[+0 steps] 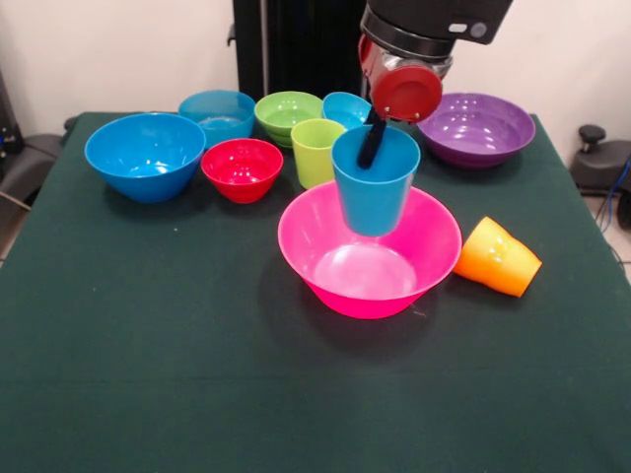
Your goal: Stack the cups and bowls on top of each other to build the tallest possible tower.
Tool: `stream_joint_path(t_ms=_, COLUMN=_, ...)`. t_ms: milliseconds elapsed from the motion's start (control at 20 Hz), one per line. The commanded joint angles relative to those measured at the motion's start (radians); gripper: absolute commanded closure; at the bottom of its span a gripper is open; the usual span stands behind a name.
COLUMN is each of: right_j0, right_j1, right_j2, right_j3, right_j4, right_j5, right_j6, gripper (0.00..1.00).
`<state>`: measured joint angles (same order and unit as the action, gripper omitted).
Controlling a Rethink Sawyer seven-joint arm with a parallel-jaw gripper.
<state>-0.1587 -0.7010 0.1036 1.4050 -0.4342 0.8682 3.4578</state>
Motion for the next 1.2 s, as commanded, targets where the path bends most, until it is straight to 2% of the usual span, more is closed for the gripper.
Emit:
stream_joint_path(t_ms=50, right_j0=0.012, right_j1=0.066, right_j2=0.019, right_j3=0.058, right_j4=-0.084, right_j5=-0.092, right_j6=-0.166, gripper=1.00)
stream_joint_path(t_ms=1200, right_j0=0.025, right_j1=0.147, right_j2=-0.018, right_j3=0.058, right_j4=-0.080, right_j5=-0.207, right_j6=-0.152, gripper=1.00)
